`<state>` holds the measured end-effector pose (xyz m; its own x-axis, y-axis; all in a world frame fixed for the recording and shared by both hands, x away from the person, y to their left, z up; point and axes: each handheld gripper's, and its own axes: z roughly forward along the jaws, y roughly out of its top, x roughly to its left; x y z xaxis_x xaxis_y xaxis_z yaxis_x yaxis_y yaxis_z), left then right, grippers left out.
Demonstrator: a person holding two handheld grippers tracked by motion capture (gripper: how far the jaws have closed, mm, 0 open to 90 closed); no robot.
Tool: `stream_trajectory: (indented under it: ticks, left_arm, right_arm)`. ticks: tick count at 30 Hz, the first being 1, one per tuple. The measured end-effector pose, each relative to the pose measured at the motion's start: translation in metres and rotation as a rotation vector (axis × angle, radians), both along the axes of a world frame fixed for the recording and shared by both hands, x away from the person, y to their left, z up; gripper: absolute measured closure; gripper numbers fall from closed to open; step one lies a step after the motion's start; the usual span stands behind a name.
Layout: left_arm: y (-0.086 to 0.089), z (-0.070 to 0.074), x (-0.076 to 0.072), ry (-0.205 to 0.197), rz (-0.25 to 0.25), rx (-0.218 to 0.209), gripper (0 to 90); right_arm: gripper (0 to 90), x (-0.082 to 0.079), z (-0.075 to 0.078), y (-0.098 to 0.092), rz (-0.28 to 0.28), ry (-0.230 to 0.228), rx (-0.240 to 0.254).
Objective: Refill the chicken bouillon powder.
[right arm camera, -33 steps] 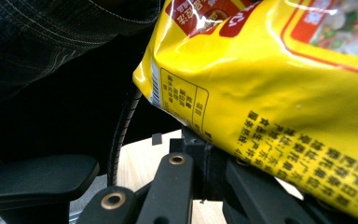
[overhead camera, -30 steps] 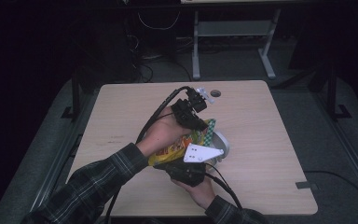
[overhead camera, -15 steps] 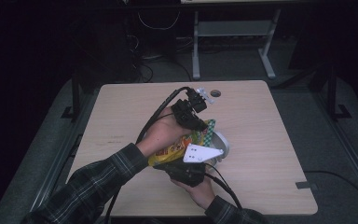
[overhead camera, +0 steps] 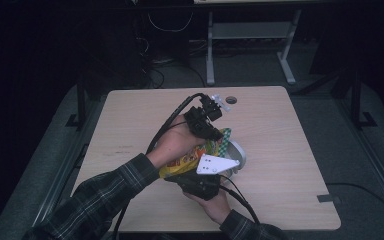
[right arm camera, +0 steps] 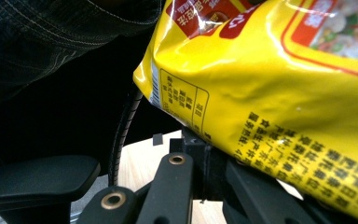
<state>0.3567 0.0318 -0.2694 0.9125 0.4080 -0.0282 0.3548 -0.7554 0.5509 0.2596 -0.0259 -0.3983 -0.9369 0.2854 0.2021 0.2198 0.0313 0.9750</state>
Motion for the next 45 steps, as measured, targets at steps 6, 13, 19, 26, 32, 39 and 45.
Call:
stream_trajectory:
  ticks: [6,13,19,26,32,39,45]
  left_arm:
    - [-0.0005,0.0002,-0.0002,0.002,-0.003,0.002,89.9]
    - [-0.0004,0.0014,-0.0006,-0.001,-0.008,0.008,89.9]
    - [-0.0003,0.0012,-0.0003,0.0,-0.007,0.006,89.9]
    - [-0.0007,0.001,-0.0006,0.001,-0.006,0.005,89.9]
    - [0.0001,0.0006,-0.0006,0.002,-0.006,0.002,89.9]
    - [0.0,-0.0025,-0.0007,0.01,-0.005,0.006,89.9]
    - [0.0,-0.0019,-0.0011,0.007,-0.006,0.005,89.9]
  right_arm:
    - [90.0,0.0,0.0,-0.0001,0.001,0.0,0.001]
    - [90.0,-0.0002,0.0008,-0.0002,0.0,-0.005,0.0]
    - [90.0,-0.0002,0.0008,-0.0002,0.001,-0.006,0.0]
    - [90.0,-0.0002,0.0008,-0.0004,0.0,-0.006,0.0]
    - [90.0,-0.0003,0.0008,-0.0001,0.002,-0.006,-0.003]
    - [90.0,-0.0007,-0.0005,0.0011,0.007,-0.004,-0.006]
    - [90.0,-0.0006,-0.0002,0.0009,0.007,-0.005,-0.007]
